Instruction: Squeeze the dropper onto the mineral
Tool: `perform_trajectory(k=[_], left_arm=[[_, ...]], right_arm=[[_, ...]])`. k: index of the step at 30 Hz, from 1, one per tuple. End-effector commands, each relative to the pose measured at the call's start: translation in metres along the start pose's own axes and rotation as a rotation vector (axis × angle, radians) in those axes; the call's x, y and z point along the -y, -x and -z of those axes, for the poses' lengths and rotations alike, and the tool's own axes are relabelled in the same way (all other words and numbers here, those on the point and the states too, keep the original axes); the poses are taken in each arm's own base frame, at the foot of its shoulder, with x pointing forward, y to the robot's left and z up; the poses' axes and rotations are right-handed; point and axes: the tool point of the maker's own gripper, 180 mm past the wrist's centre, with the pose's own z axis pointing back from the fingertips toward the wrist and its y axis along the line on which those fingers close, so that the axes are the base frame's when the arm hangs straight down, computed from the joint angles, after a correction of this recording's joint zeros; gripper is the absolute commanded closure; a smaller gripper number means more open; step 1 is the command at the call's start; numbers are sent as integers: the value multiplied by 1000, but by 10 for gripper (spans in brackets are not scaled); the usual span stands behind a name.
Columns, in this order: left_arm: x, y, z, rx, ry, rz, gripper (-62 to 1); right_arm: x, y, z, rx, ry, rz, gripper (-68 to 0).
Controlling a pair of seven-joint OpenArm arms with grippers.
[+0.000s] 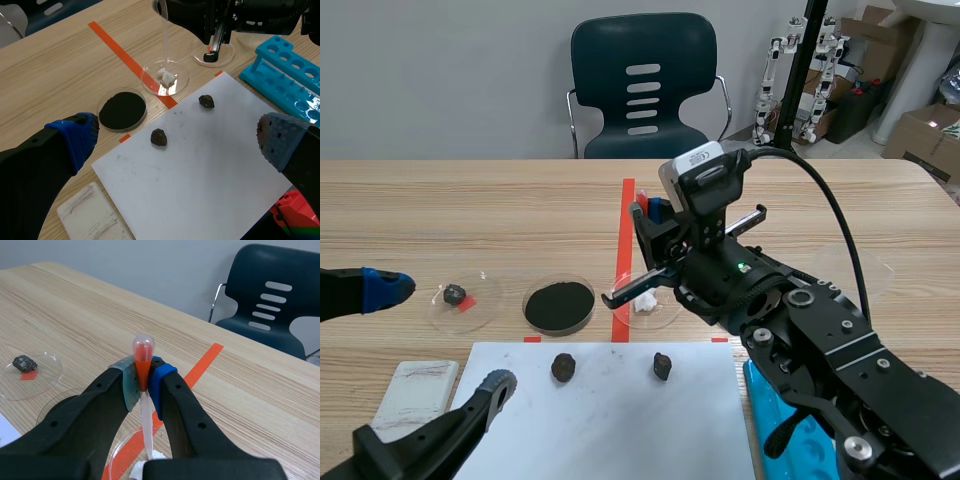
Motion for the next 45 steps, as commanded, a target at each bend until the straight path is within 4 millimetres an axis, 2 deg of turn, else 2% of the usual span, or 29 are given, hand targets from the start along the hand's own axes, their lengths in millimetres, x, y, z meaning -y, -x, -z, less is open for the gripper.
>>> perform_trajectory(k=[1, 38, 42, 45], left_arm=[[2, -10, 0, 36, 4, -6, -623], [2, -10, 0, 36, 4, -6, -623], [2, -10, 0, 36, 4, -6, -623], [2, -10, 0, 36, 4, -6, -623]], right_arm=[[4, -10, 4, 33, 1, -8, -8], [4, -10, 4, 36, 2, -5, -8], [8, -14, -2, 44, 19, 2, -8], [10, -25, -10, 68, 13, 6, -8]])
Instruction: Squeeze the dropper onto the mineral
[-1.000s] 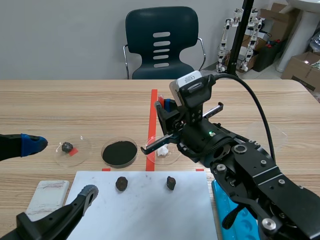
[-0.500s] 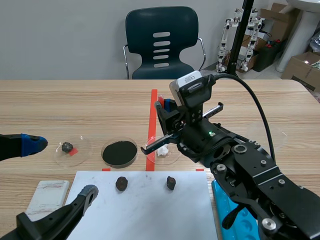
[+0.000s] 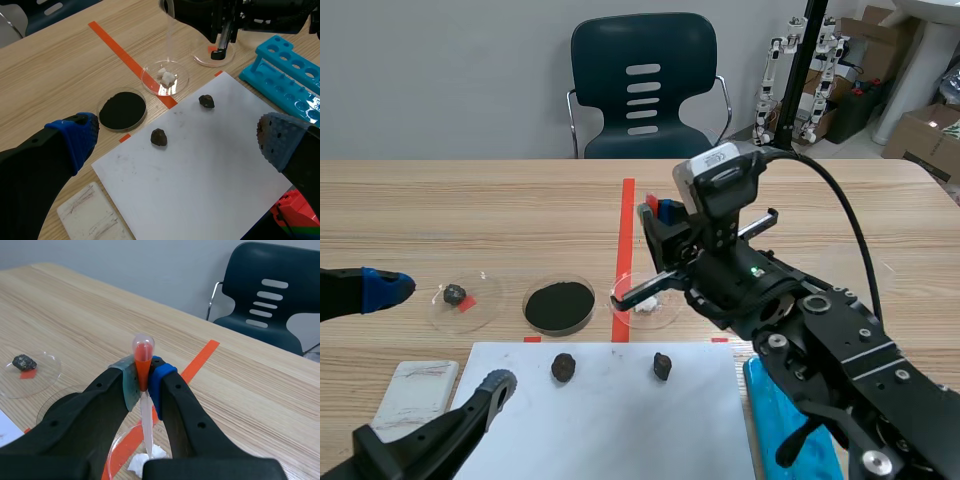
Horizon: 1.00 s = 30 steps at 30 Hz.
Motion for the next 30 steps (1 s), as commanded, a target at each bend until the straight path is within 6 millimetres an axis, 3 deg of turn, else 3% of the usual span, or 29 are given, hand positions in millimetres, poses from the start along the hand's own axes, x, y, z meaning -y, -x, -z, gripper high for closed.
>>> perform_trajectory(k=[1, 8, 22, 30], left_arm=[[2, -10, 0, 36, 4, -6, -623], [2, -10, 0, 36, 4, -6, -623], [2, -10, 0, 36, 4, -6, -623], [2, -10, 0, 36, 4, -6, -623]], right_arm=[[3, -26, -2, 71, -13, -13, -8], [5, -59, -38, 125, -26, -45, -8], [-20, -108, -146, 135, -141, -79, -9], [-22, -112, -194, 103, -161, -53, -11]])
